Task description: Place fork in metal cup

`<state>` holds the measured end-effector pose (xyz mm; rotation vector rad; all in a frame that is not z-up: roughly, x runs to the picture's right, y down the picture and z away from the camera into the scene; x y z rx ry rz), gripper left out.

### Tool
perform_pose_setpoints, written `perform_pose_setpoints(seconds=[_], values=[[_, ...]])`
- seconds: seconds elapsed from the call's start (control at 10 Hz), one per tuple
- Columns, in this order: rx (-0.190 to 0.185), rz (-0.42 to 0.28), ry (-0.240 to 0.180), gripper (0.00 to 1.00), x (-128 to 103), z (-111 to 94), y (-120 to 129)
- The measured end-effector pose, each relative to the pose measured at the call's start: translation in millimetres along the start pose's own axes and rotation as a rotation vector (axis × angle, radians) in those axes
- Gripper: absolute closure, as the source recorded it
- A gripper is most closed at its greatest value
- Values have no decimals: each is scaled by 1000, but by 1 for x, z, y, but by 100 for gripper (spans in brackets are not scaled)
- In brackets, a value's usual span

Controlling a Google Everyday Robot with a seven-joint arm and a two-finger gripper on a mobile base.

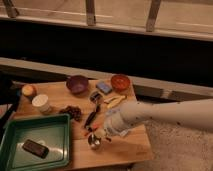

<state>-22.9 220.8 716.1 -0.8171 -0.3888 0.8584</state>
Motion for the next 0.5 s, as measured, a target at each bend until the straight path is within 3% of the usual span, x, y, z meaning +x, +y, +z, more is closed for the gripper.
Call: perform_pose_setpoints(seconds=[0.5], values=[[-53, 11, 0, 100, 9, 19, 8]])
